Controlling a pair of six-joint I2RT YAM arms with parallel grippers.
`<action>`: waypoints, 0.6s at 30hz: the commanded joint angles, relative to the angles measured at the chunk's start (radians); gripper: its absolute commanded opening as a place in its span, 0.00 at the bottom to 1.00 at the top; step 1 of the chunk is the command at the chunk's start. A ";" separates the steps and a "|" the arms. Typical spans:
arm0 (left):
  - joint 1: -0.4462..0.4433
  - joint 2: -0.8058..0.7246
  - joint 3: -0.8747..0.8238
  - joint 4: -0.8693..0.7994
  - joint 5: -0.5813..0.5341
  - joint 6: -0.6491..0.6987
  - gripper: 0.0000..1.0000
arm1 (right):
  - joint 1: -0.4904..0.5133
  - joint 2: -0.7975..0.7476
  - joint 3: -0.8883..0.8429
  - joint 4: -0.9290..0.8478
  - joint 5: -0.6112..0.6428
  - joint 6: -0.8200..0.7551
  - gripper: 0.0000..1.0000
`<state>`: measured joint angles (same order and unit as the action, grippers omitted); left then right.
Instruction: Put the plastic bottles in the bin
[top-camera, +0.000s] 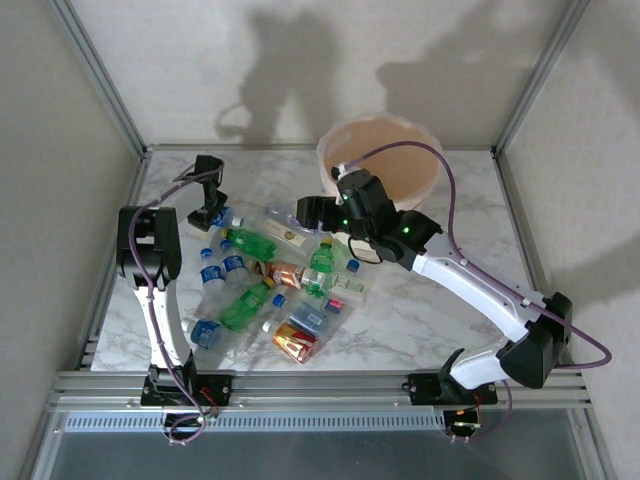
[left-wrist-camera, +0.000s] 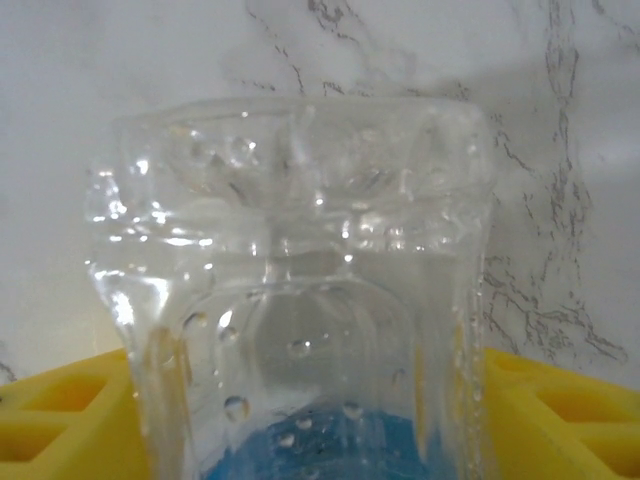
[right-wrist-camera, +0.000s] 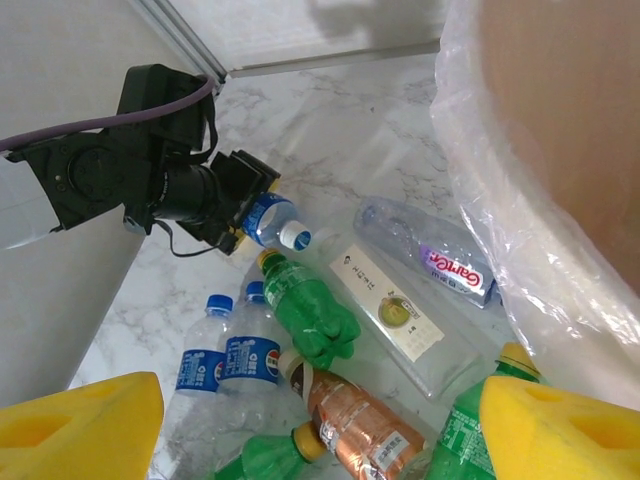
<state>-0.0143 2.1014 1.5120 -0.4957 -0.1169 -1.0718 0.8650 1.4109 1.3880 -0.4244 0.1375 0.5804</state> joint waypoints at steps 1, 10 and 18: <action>-0.006 -0.053 0.027 -0.047 -0.061 0.002 0.64 | 0.006 -0.011 -0.012 -0.019 0.038 -0.003 0.83; -0.034 -0.194 0.109 -0.076 -0.119 0.065 0.60 | 0.005 -0.084 -0.005 -0.032 0.114 -0.010 0.83; -0.160 -0.334 0.339 -0.088 -0.065 0.178 0.60 | -0.039 -0.188 0.063 -0.162 0.295 -0.028 0.85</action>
<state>-0.1143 1.8404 1.7725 -0.5629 -0.1810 -0.9569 0.8455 1.2675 1.4078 -0.5266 0.3279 0.5678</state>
